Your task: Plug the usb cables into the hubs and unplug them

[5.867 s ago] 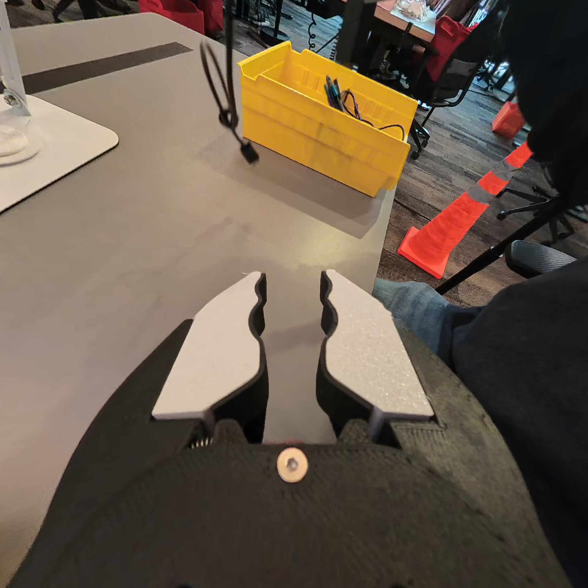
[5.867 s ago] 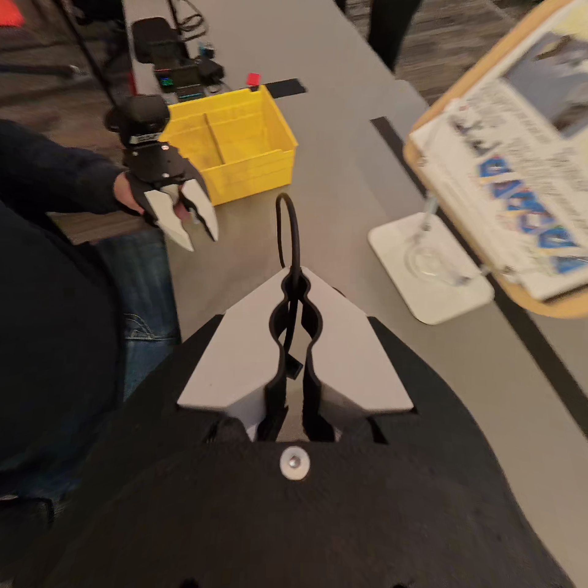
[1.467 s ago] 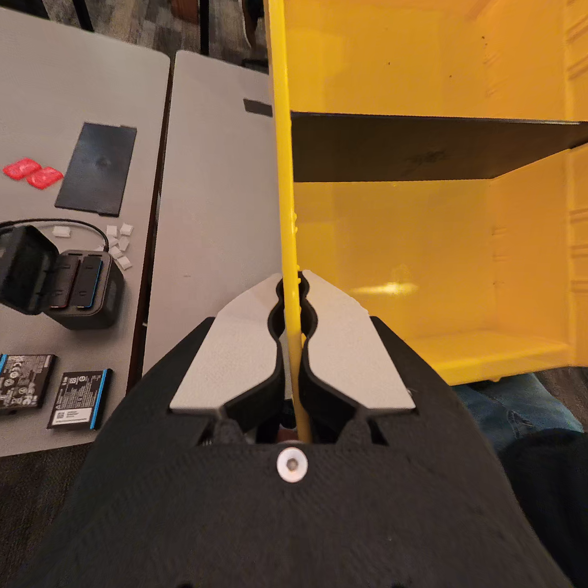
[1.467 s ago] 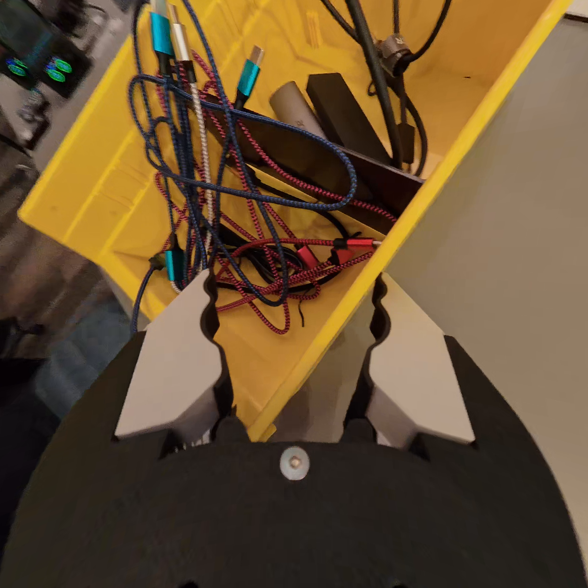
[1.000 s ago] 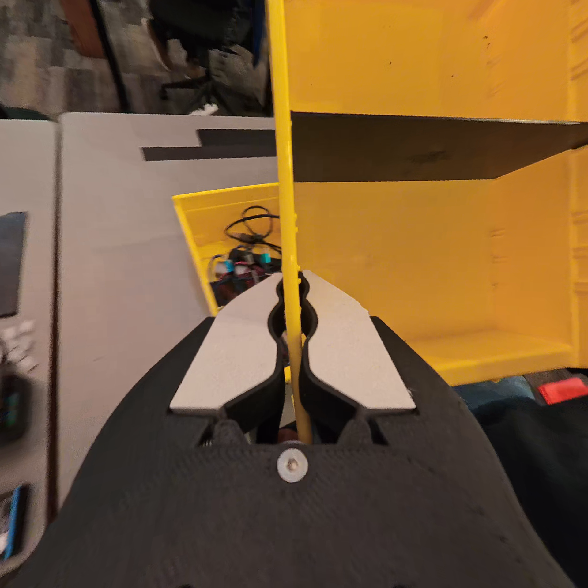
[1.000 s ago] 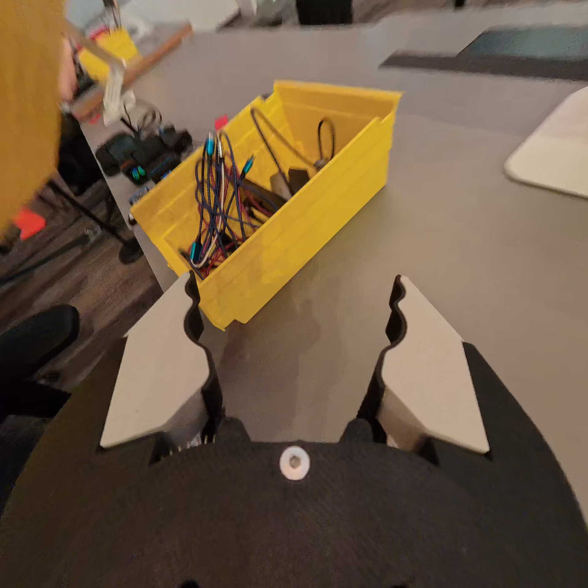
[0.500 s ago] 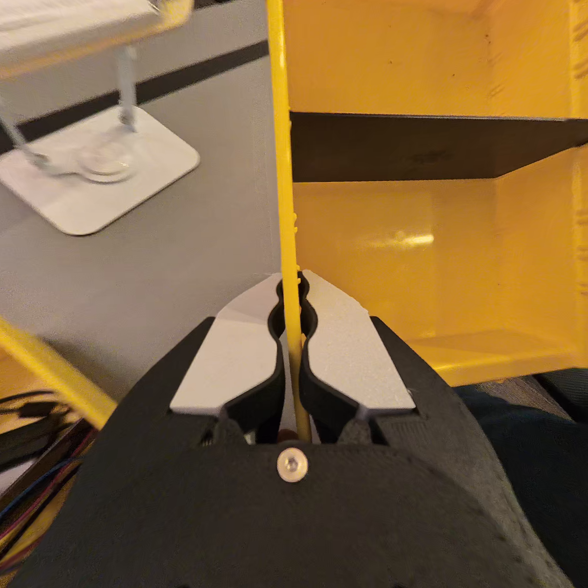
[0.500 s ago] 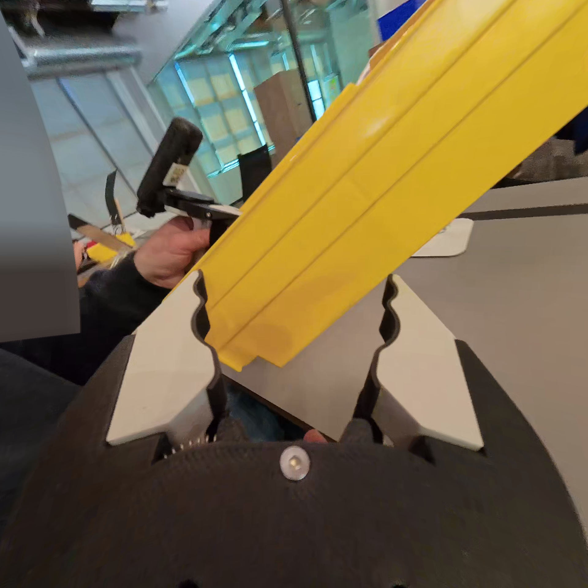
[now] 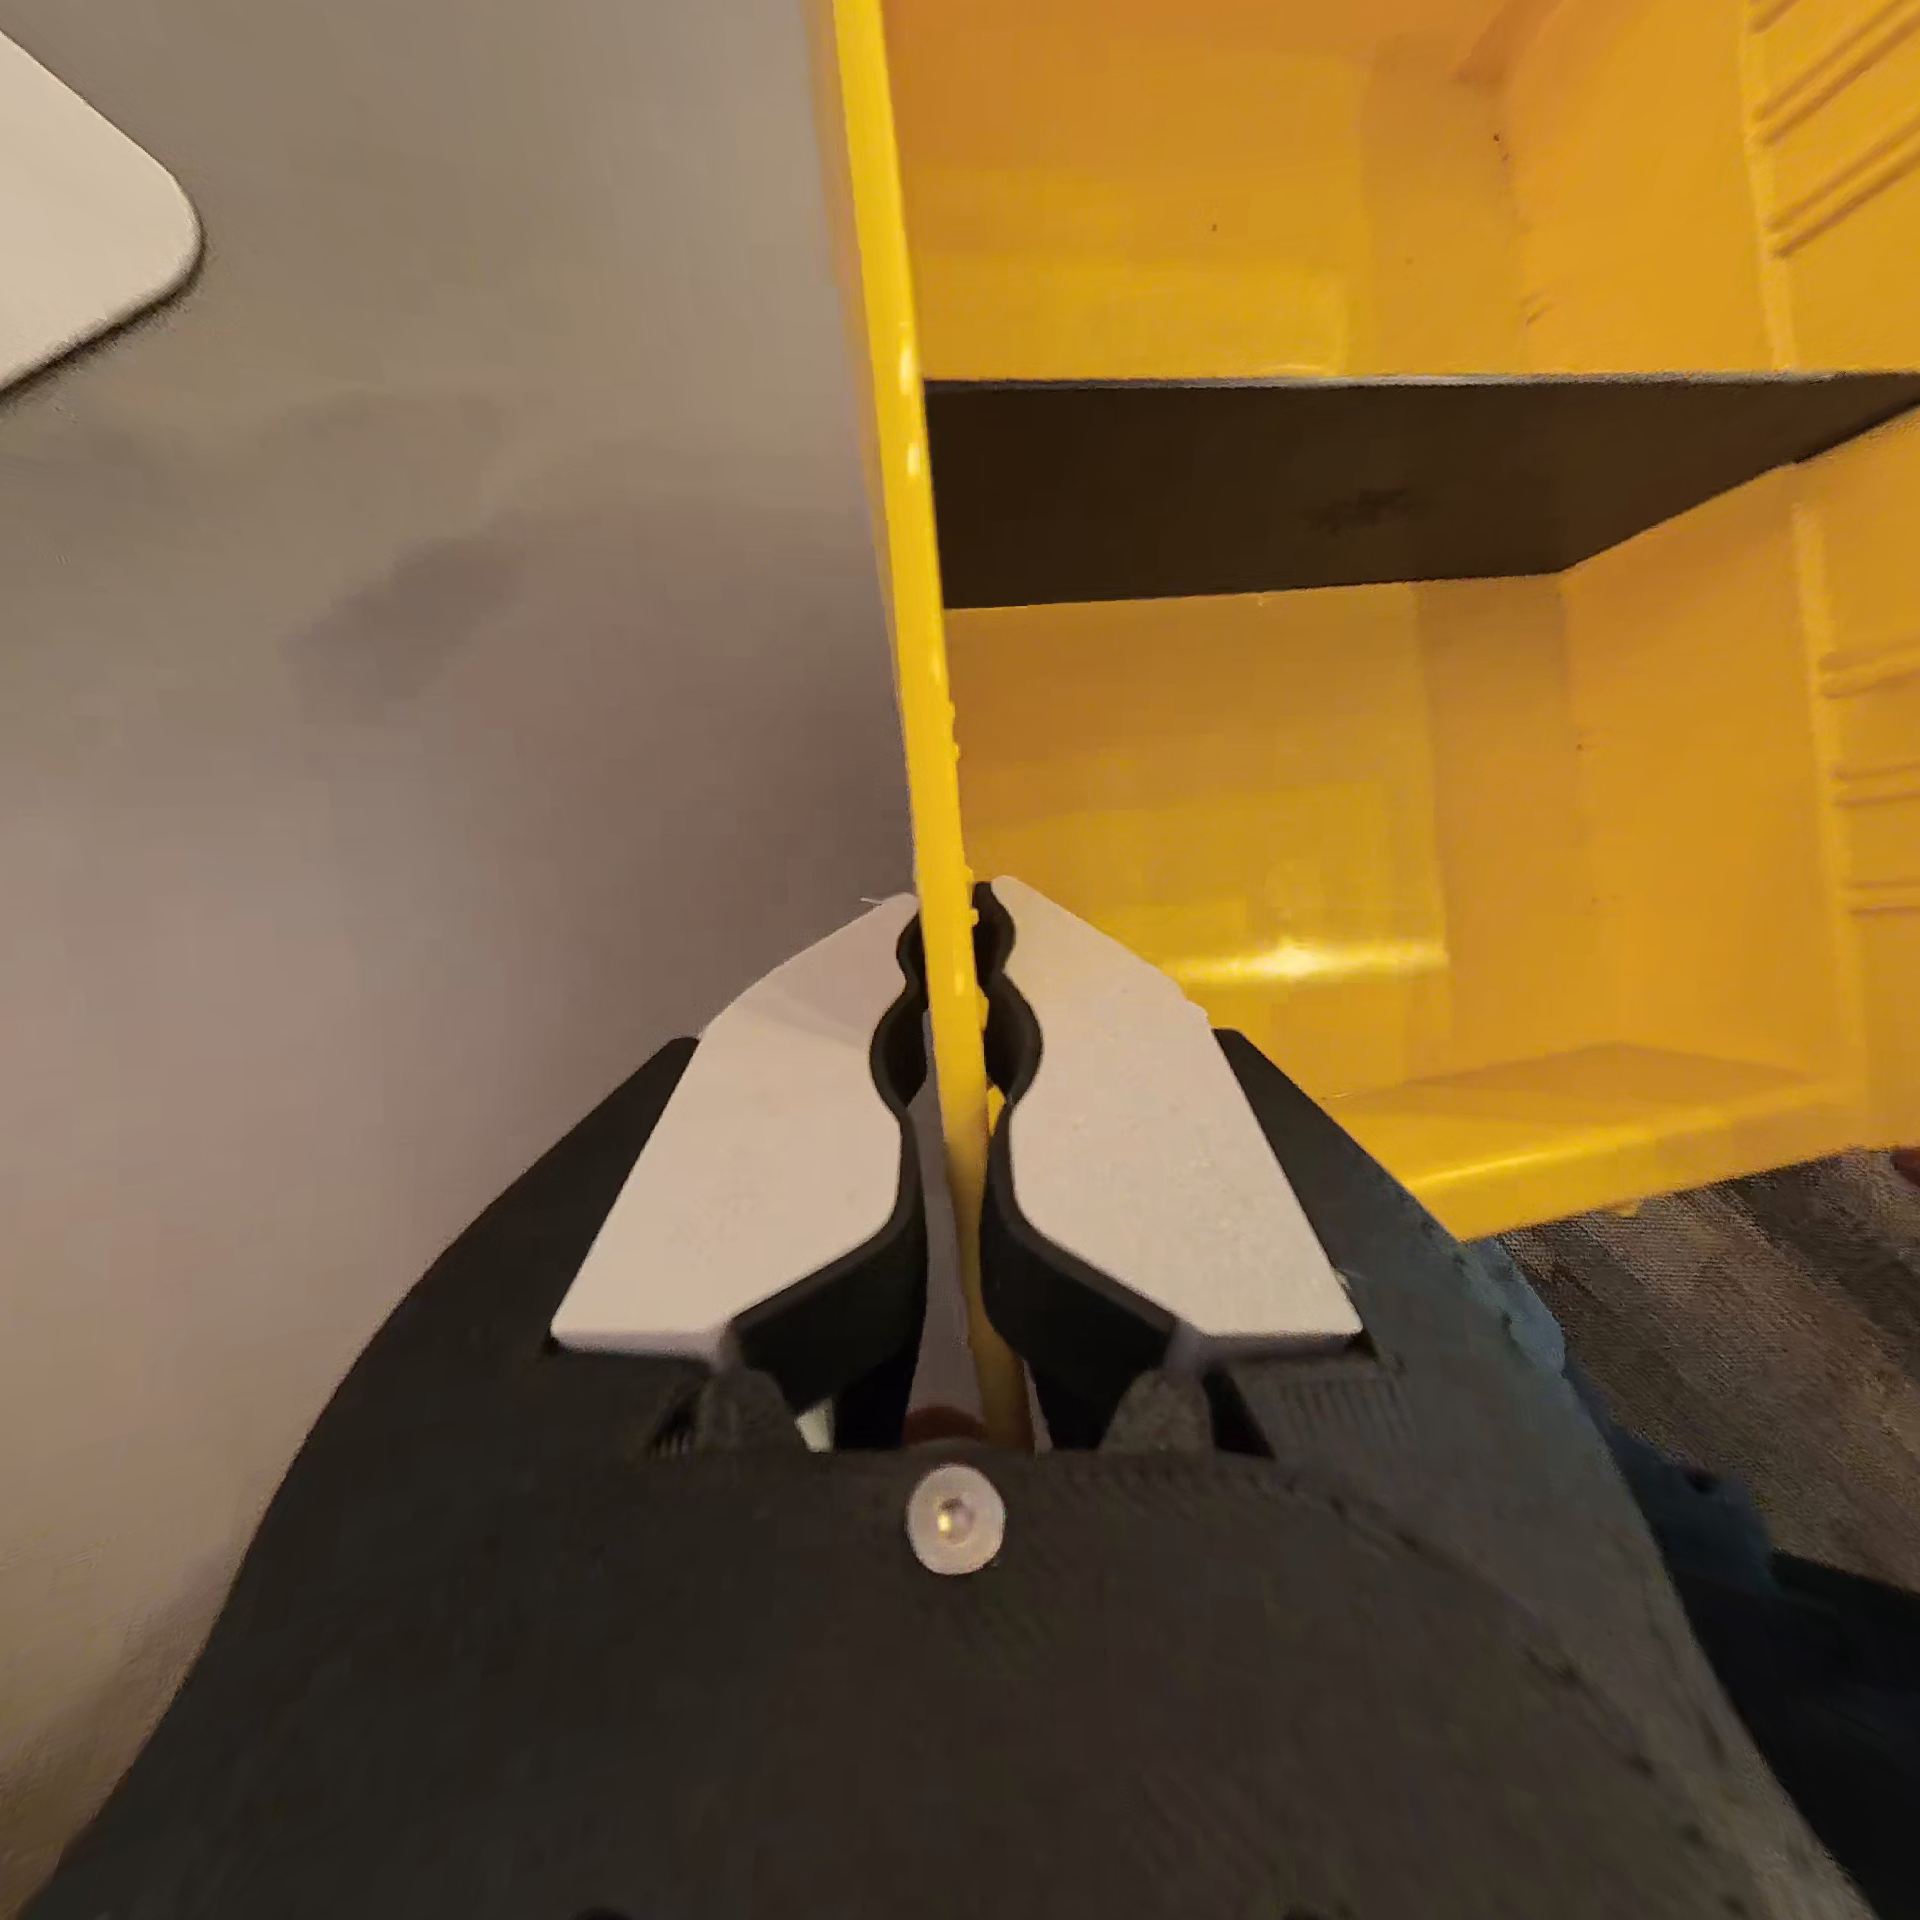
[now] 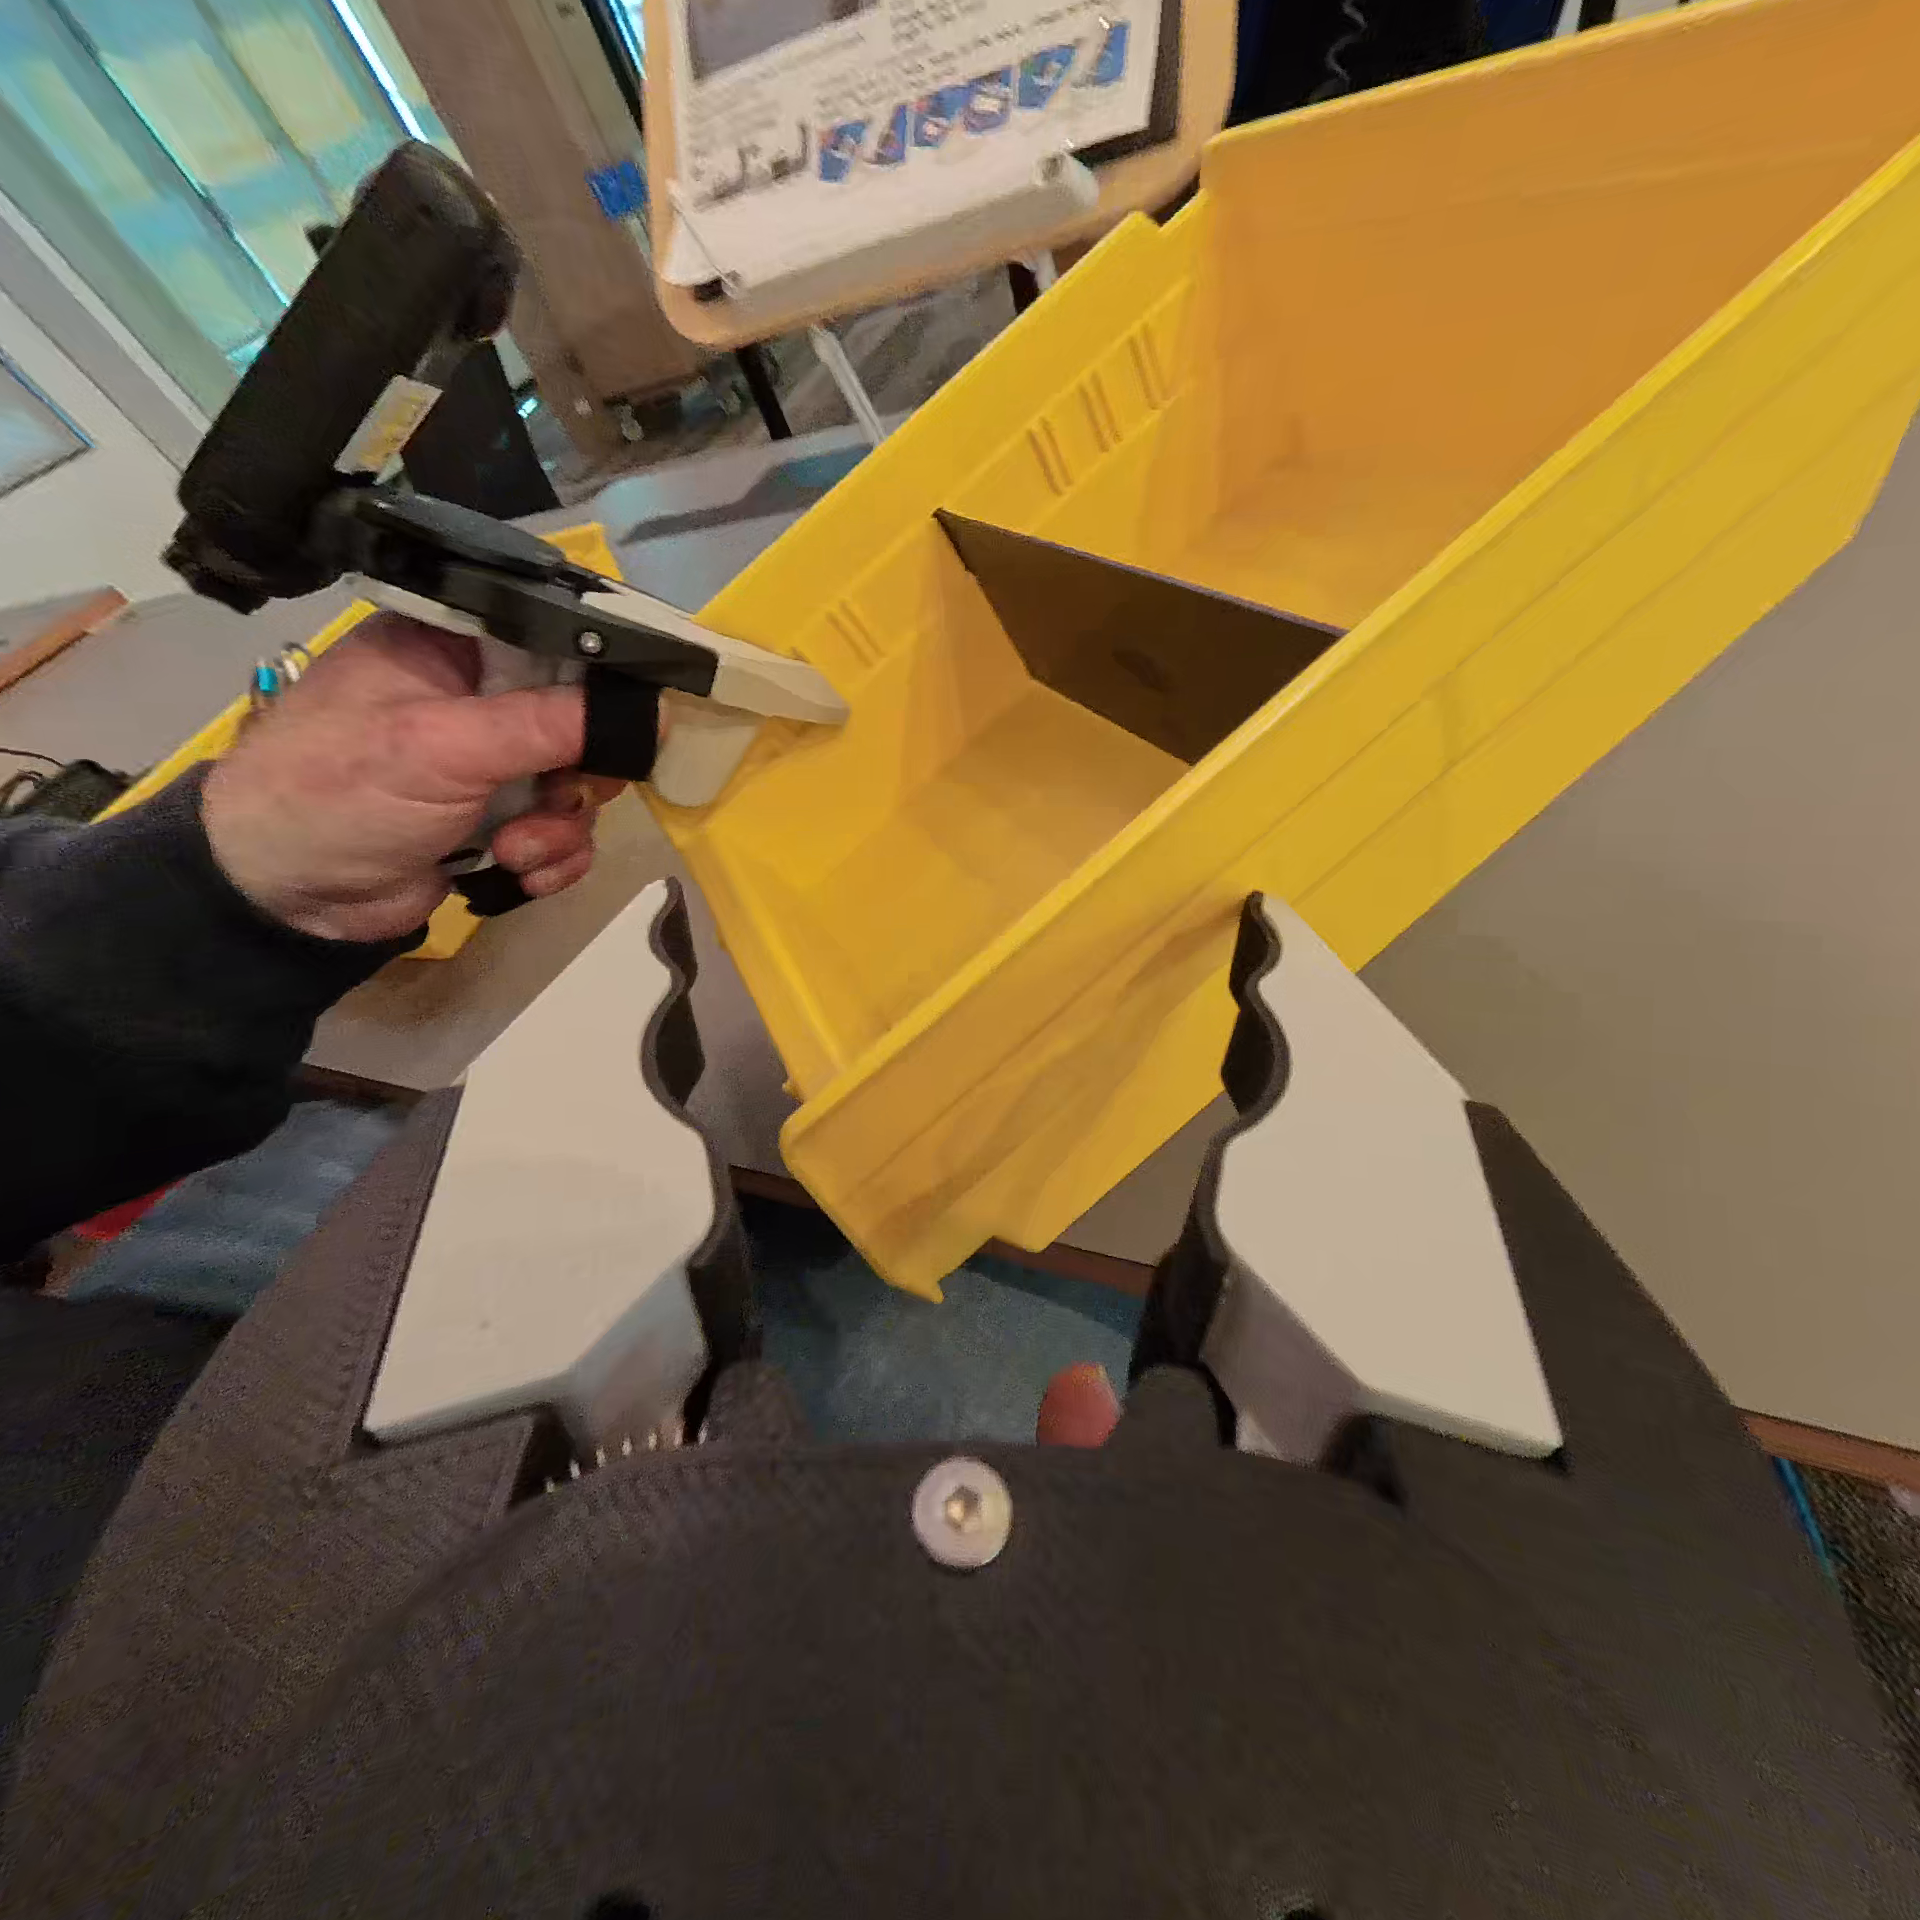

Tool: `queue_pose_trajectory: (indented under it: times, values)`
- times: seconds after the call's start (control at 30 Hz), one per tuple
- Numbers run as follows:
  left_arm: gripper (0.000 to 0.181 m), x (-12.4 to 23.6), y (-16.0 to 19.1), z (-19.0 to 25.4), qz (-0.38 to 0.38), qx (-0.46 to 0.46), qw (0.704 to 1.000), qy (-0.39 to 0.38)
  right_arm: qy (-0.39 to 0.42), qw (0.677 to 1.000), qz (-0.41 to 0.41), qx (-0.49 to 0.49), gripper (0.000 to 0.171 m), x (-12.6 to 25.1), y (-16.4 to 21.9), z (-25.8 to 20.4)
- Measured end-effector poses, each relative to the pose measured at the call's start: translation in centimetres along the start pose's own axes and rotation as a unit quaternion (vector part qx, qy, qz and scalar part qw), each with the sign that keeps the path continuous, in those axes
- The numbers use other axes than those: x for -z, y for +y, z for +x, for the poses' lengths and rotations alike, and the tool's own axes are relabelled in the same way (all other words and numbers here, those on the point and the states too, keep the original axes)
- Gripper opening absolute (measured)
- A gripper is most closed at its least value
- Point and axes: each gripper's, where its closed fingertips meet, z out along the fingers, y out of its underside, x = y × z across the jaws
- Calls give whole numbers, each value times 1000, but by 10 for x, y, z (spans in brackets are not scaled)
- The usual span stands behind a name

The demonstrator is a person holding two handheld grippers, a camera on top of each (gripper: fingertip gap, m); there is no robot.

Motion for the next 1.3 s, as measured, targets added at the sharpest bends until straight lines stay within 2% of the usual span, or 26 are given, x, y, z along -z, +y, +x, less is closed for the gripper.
queue_pose_trajectory:
  times: [0.2,0.43,0.57,0.7,0.77,0.83,0.9,1.0,1.13,1.23,1.3]
  values:
    - [14,-35,25,22,-48,14,999,20,44,997,-59,10,98,-9,15,50]
    - [51,-45,33,70,-60,0,995,74,94,989,-117,12,87,-12,37,105]
    - [62,-45,34,101,-73,20,986,149,125,982,-135,37,63,-8,35,143]
    - [67,-42,35,128,-79,31,971,224,153,969,-173,85,17,0,31,187]
    - [54,-33,29,131,-58,33,966,249,162,964,-183,105,9,-1,29,199]
    - [52,-14,17,132,-28,35,960,275,168,959,-196,120,5,-1,28,207]
    - [53,9,13,121,-16,24,963,269,160,960,-195,119,5,-1,26,211]
    - [44,56,15,69,16,3,983,184,154,960,-197,125,5,-1,24,217]
    - [45,140,44,-51,39,21,999,-26,152,960,-197,125,5,0,21,227]
    - [50,216,94,-153,27,44,972,-228,160,960,-197,123,5,3,18,238]
    - [57,259,135,-202,2,78,946,-315,167,959,-195,119,5,6,17,246]
